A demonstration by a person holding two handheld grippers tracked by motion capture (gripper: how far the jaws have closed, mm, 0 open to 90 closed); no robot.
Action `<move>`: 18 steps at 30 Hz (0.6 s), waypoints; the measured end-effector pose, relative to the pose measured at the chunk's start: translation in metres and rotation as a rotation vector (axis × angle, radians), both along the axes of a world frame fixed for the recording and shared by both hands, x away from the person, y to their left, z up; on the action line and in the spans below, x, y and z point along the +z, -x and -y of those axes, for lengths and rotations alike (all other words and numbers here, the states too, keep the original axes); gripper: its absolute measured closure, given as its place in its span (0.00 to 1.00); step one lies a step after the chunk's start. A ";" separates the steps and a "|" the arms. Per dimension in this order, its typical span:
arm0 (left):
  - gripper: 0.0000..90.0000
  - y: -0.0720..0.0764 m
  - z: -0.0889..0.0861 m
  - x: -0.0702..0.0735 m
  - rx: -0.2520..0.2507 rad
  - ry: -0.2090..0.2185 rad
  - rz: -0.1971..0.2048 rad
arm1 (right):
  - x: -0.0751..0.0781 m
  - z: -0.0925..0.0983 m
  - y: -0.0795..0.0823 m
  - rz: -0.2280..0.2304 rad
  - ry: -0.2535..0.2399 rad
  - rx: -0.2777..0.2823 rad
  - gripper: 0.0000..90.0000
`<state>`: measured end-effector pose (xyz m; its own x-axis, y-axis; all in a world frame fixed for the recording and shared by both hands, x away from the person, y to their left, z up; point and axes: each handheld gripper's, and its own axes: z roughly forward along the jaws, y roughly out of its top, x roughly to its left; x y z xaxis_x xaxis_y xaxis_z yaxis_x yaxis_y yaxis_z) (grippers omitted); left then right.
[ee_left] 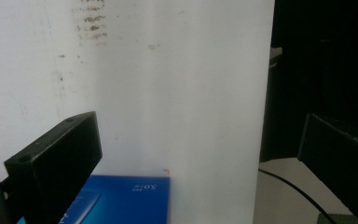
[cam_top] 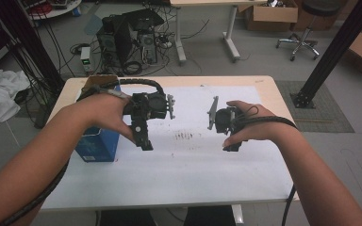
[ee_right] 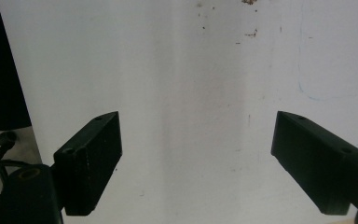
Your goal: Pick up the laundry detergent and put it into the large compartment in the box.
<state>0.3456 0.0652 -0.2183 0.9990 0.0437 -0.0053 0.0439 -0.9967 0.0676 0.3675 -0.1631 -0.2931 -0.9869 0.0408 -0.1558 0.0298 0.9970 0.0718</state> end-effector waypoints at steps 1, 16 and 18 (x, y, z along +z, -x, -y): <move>0.00 -0.001 0.000 0.000 0.000 0.001 -0.002 | 0.000 0.000 0.000 -0.002 -0.001 -0.001 0.18; 0.00 -0.005 -0.002 -0.001 0.003 -0.008 -0.006 | 0.002 0.001 -0.002 -0.003 0.000 -0.001 0.18; 0.00 -0.006 -0.003 -0.001 0.010 -0.009 -0.008 | 0.002 0.001 -0.002 -0.004 0.001 -0.002 0.18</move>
